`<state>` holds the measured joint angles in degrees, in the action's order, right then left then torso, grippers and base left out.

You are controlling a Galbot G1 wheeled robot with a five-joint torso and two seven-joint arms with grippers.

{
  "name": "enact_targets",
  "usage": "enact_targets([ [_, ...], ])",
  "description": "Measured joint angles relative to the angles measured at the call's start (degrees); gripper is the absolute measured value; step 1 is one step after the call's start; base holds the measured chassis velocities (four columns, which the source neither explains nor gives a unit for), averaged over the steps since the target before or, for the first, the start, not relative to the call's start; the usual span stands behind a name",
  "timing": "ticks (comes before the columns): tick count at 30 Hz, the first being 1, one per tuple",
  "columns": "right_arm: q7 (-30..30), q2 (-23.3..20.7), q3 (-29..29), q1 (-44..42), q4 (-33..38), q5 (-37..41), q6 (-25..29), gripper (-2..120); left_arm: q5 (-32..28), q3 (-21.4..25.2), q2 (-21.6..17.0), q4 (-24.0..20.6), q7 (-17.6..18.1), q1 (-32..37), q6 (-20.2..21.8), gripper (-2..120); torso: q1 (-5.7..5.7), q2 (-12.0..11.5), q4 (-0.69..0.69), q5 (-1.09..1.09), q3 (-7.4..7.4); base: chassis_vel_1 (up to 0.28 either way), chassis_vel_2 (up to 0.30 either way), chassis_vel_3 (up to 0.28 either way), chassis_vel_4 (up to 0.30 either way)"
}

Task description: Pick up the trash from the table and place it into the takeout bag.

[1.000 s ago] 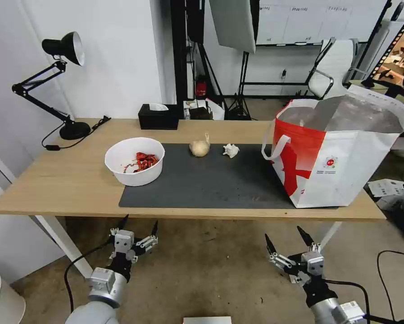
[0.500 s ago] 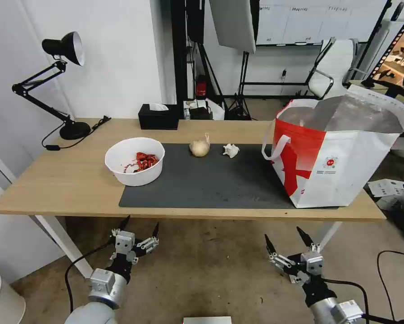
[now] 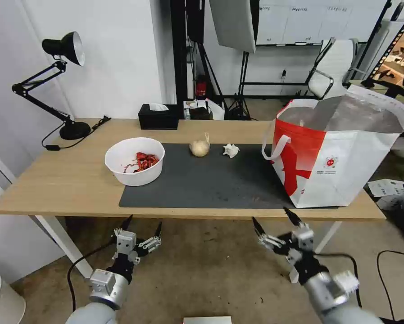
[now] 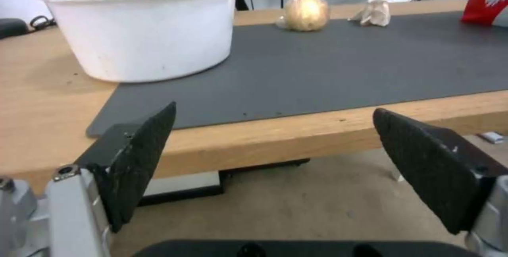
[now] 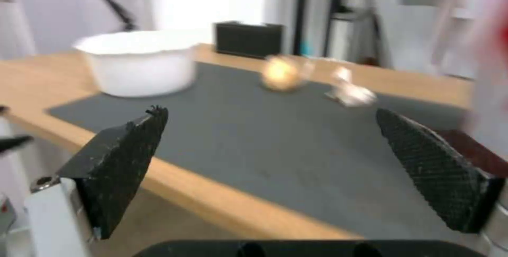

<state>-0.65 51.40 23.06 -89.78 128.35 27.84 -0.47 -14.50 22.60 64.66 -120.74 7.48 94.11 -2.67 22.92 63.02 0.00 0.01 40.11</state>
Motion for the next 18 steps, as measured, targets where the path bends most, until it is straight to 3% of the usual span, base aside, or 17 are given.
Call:
enact_targets([
  [1, 0.0, 0.0, 0.0, 0.0, 0.0, 0.0, 0.0, 100, 0.0, 0.0, 0.0, 0.0, 0.0, 0.0, 0.0, 100, 0.00, 0.0, 0.00, 0.00, 0.00, 0.000, 0.000, 0.000, 0.000],
  [5, -0.8, -6.2, -8.3, 14.5, -4.7, 6.0, -2.8, 100, -0.2, 1.2, 0.5, -0.1, -0.1, 0.5, 0.0, 100, 0.00, 0.0, 0.02, -0.02, 0.01, 0.000, 0.000, 0.000, 0.000],
  [7, -0.6, -6.8, -9.9, 17.0, -6.0, 6.7, -3.1, 100, -0.4, 1.5, 0.5, -0.1, -0.1, 0.6, 0.0, 100, 0.00, 0.0, 0.01, 0.00, 0.01, 0.000, 0.000, 0.000, 0.000],
  [8, 0.3, -7.5, -14.8, 23.7, -9.3, 8.0, -3.9, 100, -0.9, 2.2, 0.4, 0.1, -0.2, 0.5, 0.0, 100, 0.00, 0.0, -0.02, -0.01, 0.00, 0.000, 0.000, 0.000, 0.000],
  [9, 0.3, -7.5, -14.8, 23.7, -9.3, 8.0, -3.9, 100, -0.9, 2.2, 0.4, 0.1, -0.2, 0.5, 0.0, 100, 0.00, 0.0, -0.02, -0.01, 0.00, 0.000, 0.000, 0.000, 0.000],
  [10, 1.4, -7.5, -18.3, 28.3, -11.5, 8.9, -4.3, 100, -1.1, 2.5, 0.4, 0.2, -0.2, 0.4, 0.0, 100, 0.00, 0.0, -0.02, -0.02, 0.00, 0.000, 0.000, 0.000, 0.000],
  [12, 5.5, -5.9, -26.8, 38.4, -17.1, 9.8, -4.8, 100, -1.3, 3.1, 0.3, 0.5, -0.2, 0.1, 0.0, 100, 0.00, 0.0, 0.00, -0.02, 0.01, 0.000, 0.000, 0.000, 0.000],
  [14, 7.2, -4.8, -29.8, 41.8, -19.2, 10.1, -5.0, 100, -1.3, 3.2, 0.3, 0.6, -0.2, 0.1, 0.0, 100, 0.01, 0.0, 0.01, -0.01, 0.01, 0.000, 0.000, 0.000, 0.000],
  [17, 18.2, 2.3, -40.3, 57.4, -29.7, 13.7, -9.3, 100, -1.6, 3.8, 0.3, 1.0, -0.2, -0.1, 0.0, 100, 0.00, 0.0, 0.01, -0.03, 0.01, 0.000, 0.000, 0.000, 0.000],
  [18, 18.2, 2.3, -40.3, 57.4, -29.7, 13.7, -9.3, 100, -1.6, 3.8, 0.3, 1.0, -0.2, -0.1, 0.0, 100, 0.00, 0.0, 0.01, -0.03, 0.01, 0.000, 0.000, 0.000, 0.000],
])
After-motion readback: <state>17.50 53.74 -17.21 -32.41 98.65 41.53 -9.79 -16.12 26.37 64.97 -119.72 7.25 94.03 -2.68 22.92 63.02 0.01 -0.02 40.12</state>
